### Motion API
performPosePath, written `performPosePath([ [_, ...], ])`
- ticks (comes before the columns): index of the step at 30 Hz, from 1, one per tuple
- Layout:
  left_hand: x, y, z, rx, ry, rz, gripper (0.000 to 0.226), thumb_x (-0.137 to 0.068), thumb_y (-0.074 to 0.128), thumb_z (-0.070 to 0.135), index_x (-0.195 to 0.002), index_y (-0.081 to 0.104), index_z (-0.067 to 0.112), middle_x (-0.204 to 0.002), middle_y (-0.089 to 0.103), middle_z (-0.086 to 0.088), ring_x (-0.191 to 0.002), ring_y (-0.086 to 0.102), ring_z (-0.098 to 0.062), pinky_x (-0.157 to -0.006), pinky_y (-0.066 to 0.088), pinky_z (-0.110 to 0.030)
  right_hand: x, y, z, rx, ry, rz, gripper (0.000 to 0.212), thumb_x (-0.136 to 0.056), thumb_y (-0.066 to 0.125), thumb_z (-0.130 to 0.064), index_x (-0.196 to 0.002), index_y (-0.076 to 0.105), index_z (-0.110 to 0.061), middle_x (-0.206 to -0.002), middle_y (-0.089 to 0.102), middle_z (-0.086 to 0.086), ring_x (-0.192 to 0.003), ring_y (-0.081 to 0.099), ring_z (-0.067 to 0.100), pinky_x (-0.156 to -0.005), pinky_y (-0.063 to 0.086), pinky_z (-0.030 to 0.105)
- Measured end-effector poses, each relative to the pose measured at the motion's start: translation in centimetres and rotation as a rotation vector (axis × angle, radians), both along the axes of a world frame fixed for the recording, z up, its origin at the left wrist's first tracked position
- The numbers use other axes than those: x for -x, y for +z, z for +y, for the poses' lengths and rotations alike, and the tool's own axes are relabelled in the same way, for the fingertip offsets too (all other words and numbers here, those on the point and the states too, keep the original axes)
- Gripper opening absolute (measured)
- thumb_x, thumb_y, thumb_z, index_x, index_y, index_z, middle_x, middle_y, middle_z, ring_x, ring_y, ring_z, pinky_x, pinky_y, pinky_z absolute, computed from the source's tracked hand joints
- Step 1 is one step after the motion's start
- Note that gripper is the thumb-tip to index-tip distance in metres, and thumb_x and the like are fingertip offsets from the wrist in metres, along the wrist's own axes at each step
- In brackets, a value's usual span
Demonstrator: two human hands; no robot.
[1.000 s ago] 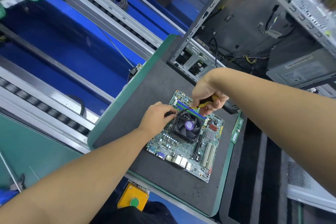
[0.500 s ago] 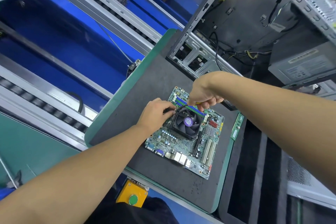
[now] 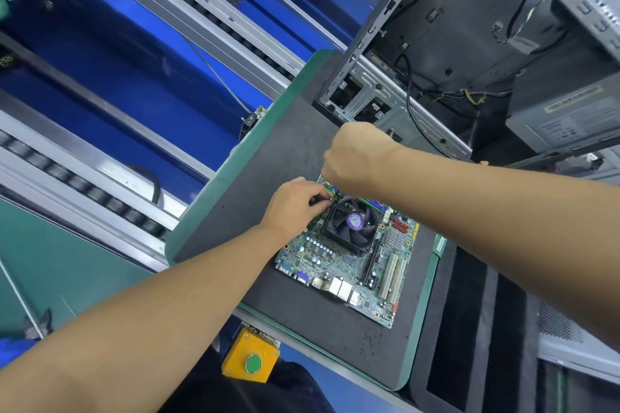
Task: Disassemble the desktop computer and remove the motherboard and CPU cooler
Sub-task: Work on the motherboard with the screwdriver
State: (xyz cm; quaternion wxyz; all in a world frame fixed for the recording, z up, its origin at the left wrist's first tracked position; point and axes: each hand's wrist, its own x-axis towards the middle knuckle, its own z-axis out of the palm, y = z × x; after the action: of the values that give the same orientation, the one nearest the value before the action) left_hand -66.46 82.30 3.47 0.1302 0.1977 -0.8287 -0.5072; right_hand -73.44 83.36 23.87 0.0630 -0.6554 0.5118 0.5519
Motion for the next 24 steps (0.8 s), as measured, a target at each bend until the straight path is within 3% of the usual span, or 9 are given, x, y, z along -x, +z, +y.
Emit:
performPosePath([
  [3,0.0,0.0,0.0,-0.002,0.016,-0.029,0.003,-0.086,0.075,0.025,-0.087,0.075,0.022,-0.076,0.054,0.012,-0.063,0.050,0.003,-0.055,0.034,-0.006,-0.8,-0.1,-0.3,-0.043,0.160,0.000,0.035,-0.093,0.049,-0.005,-0.063,0.033,-0.015,-0.062,0.035,-0.005,-0.052,0.028,0.013,-0.052,0.026,0.023],
  [7,-0.2,0.4,-0.1,-0.026,-0.003,0.006,0.010,-0.084,0.076,0.019,-0.081,0.070,0.027,-0.071,0.049,0.021,-0.067,0.051,0.007,-0.058,0.033,-0.004,-0.6,0.2,0.1,0.037,0.064,0.021,0.032,-0.093,0.046,-0.005,-0.065,0.037,-0.017,-0.065,0.040,-0.006,-0.056,0.038,0.012,-0.053,0.024,0.022],
  [10,-0.1,0.3,-0.1,-0.005,-0.028,0.037,0.005,-0.085,0.074,0.018,-0.089,0.073,0.022,-0.072,0.054,0.024,-0.071,0.050,-0.001,-0.063,0.033,-0.009,0.0,0.7,0.7,0.092,-0.287,0.042,0.019,-0.095,0.043,-0.011,-0.078,0.050,-0.015,-0.076,0.047,-0.002,-0.071,0.053,0.020,-0.055,0.032,0.025],
  [12,0.0,0.2,-0.1,0.025,-0.052,0.054,0.009,-0.088,0.072,0.020,-0.096,0.075,0.019,-0.082,0.066,0.016,-0.077,0.051,-0.007,-0.068,0.037,-0.020,0.7,1.2,0.6,0.056,-0.620,-0.004,0.020,-0.095,0.045,-0.009,-0.075,0.048,-0.010,-0.073,0.047,0.001,-0.061,0.048,0.018,-0.054,0.038,0.027],
  [16,0.0,0.1,-0.1,0.030,-0.054,0.077,0.013,-0.090,0.071,0.022,-0.101,0.076,0.017,-0.096,0.074,0.005,-0.082,0.055,-0.012,-0.074,0.045,-0.030,2.9,1.8,0.4,0.051,-1.230,-0.193,0.034,-0.100,0.046,-0.012,-0.066,0.049,-0.008,-0.053,0.045,0.003,-0.041,0.036,0.014,-0.041,0.028,0.021],
  [18,0.1,-0.1,0.0,0.031,-0.038,0.094,0.014,-0.090,0.072,0.023,-0.101,0.077,0.017,-0.095,0.074,0.005,-0.081,0.054,-0.010,-0.074,0.046,-0.030,4.0,1.9,0.5,0.064,-1.496,-0.230,0.035,-0.103,0.044,-0.017,-0.069,0.049,-0.011,-0.053,0.041,0.001,-0.040,0.030,0.011,-0.040,0.022,0.020],
  [21,0.1,-0.4,0.2,0.042,-0.016,0.120,0.013,-0.088,0.073,0.023,-0.100,0.077,0.017,-0.093,0.074,0.006,-0.080,0.053,-0.006,-0.073,0.044,-0.025,4.4,1.6,0.8,0.034,-1.709,-0.204,0.025,-0.106,0.038,-0.024,-0.085,0.046,-0.013,-0.063,0.044,0.001,-0.047,0.028,0.010,-0.040,0.021,0.019],
  [24,0.1,-0.5,0.3,0.052,0.001,0.137,0.012,-0.087,0.075,0.022,-0.098,0.077,0.017,-0.091,0.074,0.006,-0.080,0.054,-0.006,-0.073,0.045,-0.025,4.3,1.1,0.8,-0.047,-1.747,-0.185,0.033,-0.108,0.032,-0.030,-0.082,0.043,-0.013,-0.058,0.048,0.002,-0.042,0.028,0.010,-0.038,0.021,0.017],
])
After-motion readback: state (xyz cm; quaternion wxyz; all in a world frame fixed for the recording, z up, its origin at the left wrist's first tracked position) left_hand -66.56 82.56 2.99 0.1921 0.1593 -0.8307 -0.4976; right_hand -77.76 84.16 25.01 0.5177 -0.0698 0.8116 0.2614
